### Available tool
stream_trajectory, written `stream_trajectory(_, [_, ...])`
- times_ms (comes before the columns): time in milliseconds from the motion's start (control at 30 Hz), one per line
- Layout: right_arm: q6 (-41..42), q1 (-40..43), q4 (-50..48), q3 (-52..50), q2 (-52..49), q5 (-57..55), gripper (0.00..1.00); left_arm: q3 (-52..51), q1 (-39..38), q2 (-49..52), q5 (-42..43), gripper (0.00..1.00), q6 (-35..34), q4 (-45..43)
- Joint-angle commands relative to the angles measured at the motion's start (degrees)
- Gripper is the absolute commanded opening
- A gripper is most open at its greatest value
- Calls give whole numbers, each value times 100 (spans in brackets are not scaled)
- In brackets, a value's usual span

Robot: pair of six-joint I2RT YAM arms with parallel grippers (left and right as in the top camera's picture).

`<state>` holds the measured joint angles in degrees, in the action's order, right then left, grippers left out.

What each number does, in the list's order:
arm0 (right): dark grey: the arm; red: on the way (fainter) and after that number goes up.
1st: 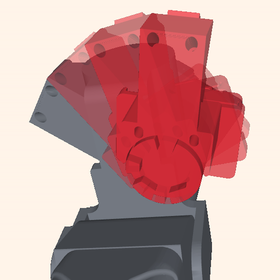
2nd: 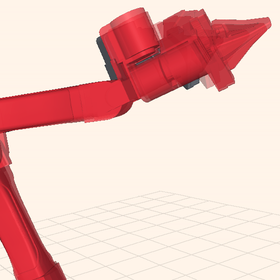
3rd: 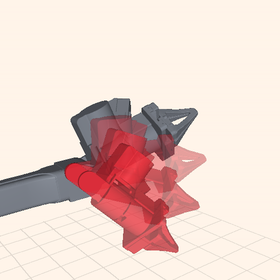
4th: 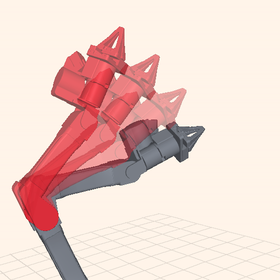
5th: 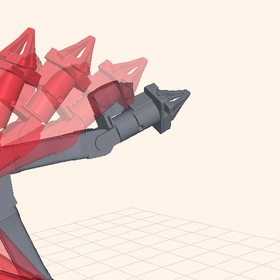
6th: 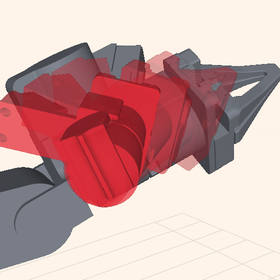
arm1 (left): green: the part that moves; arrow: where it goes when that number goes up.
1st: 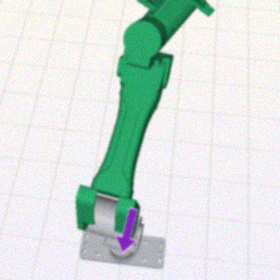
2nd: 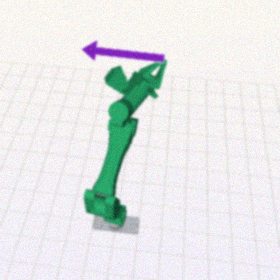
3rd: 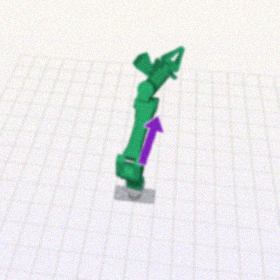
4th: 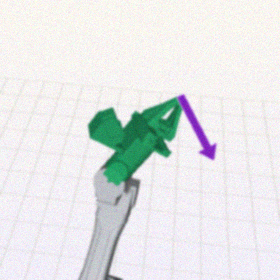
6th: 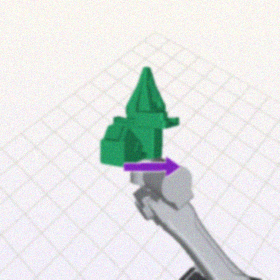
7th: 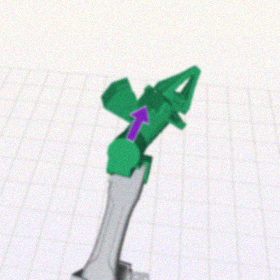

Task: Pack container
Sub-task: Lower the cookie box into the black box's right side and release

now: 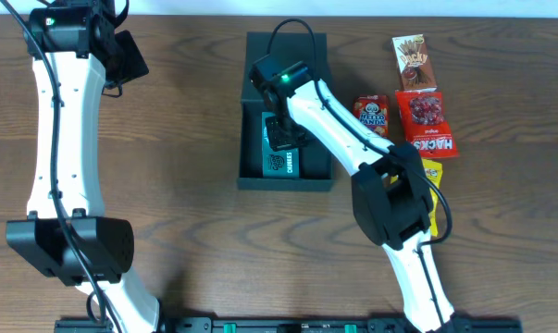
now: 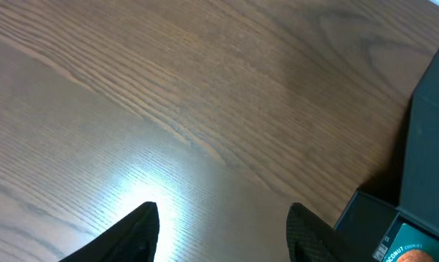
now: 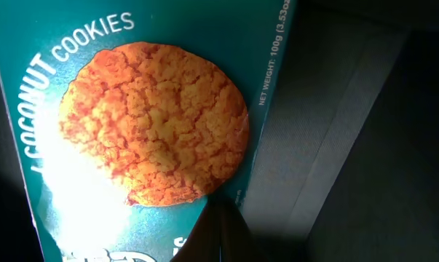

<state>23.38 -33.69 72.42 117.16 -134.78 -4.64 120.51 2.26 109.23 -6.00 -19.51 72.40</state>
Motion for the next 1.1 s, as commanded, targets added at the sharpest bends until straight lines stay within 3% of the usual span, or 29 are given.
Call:
stream_trajectory(0, [-529,50,50,44,127,269,2,26,39,37,-39,58,116,24])
stream_trajectory(200, [-581,101,-302,61,660,306,2,24,39,37,-39,58,116,17])
stream_trajectory(333, [-1460,57,-741,28,680,1602,2,24,39,37,-39,58,116,-24])
stream_trajectory(500, [-1574,-116,-1202,-122,409,2044,1,26,39,37,-37,58,136,-52])
stream_trajectory(867, [-1528,-249,-1541,-175,-179,1939,2,24,39,37,-37,58,155,-52])
stream_trajectory(1067, [-378,-249,-1331,-175,-284,463,2,26,39,37,-37,58,155,-50])
